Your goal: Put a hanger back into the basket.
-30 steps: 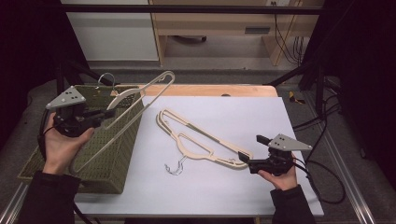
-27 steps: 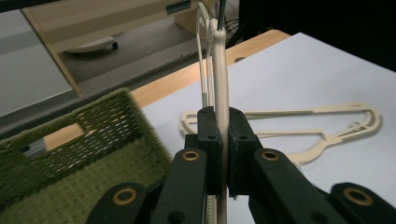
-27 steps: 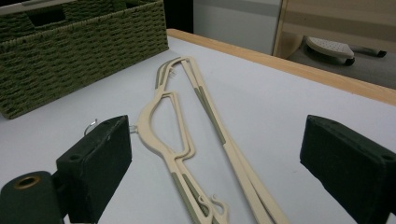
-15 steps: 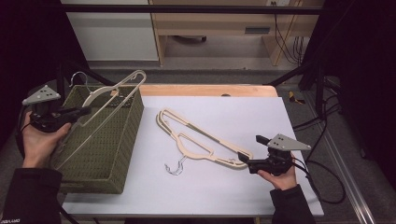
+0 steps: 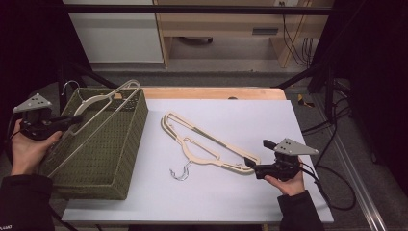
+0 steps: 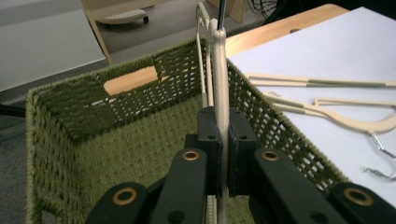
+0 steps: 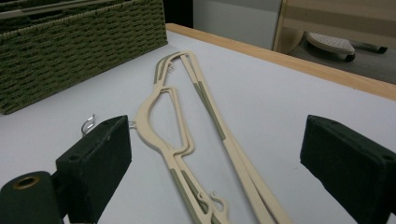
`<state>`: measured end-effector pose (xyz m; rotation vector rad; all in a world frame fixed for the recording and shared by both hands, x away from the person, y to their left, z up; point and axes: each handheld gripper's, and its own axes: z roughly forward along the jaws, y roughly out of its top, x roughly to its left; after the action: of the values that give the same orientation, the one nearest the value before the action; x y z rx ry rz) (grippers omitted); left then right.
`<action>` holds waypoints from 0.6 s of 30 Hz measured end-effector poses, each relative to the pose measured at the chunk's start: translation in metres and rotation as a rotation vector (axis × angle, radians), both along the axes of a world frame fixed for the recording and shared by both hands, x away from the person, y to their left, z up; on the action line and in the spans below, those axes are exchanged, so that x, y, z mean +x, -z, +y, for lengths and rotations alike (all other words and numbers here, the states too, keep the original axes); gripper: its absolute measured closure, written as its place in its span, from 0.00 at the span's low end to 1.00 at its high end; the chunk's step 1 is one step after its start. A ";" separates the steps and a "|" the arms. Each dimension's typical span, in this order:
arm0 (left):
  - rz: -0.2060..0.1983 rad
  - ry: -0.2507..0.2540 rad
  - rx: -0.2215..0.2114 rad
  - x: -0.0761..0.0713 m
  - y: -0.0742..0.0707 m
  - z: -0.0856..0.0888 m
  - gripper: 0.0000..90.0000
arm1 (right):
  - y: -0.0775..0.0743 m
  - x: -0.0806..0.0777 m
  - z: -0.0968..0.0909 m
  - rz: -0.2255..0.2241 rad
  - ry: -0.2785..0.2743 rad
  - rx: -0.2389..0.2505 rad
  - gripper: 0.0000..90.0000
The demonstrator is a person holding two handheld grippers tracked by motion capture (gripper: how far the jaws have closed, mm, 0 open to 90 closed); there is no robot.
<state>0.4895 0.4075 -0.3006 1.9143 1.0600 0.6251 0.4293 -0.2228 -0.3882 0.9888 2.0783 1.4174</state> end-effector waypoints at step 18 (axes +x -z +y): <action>0.071 -0.023 -0.011 0.002 0.035 0.007 0.95 | 0.002 0.001 0.002 0.011 -0.004 -0.008 0.10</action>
<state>0.4920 0.4148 -0.3361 1.9295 1.1295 0.5663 0.4300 -0.2204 -0.3903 0.9915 2.0934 1.4082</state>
